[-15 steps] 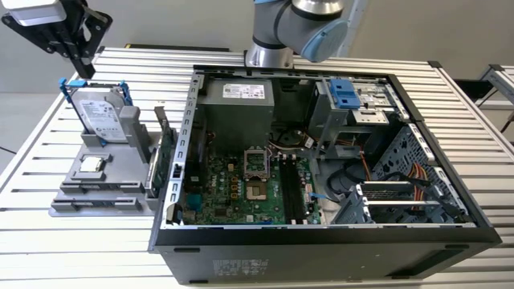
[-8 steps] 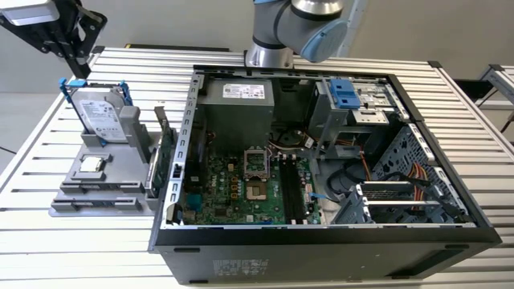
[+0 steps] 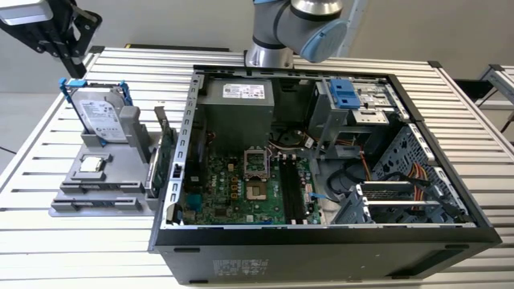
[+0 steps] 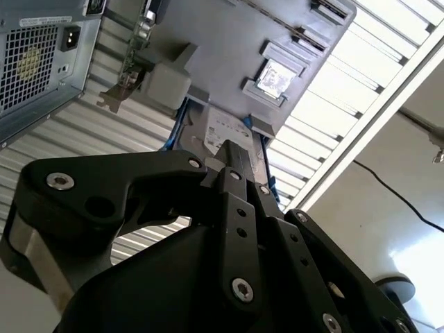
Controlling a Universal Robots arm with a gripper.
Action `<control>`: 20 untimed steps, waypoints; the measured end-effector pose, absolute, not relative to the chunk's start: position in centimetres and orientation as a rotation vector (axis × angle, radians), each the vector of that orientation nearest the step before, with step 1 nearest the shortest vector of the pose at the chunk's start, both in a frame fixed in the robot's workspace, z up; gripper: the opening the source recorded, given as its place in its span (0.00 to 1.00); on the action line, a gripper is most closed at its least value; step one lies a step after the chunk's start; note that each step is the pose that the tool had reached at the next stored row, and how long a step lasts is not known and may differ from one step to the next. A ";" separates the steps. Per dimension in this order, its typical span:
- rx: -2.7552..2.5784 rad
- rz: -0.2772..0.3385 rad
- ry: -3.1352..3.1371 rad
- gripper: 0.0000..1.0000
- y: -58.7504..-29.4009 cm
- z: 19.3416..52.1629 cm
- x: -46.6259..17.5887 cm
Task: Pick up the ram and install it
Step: 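Reach for the ram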
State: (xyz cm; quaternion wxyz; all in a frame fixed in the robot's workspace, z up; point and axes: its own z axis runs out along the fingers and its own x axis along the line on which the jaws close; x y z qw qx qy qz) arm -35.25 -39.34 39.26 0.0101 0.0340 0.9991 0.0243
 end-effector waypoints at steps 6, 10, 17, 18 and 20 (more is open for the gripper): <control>0.062 0.076 3.121 0.00 -39.3 39.3 -35.3; 0.061 0.076 3.121 0.00 -39.3 39.3 -35.3; 0.061 0.076 3.121 0.00 -39.5 39.3 -35.3; 0.061 0.076 3.121 0.00 -39.5 39.3 -35.3; 0.061 0.076 3.121 0.00 -39.6 39.3 -35.3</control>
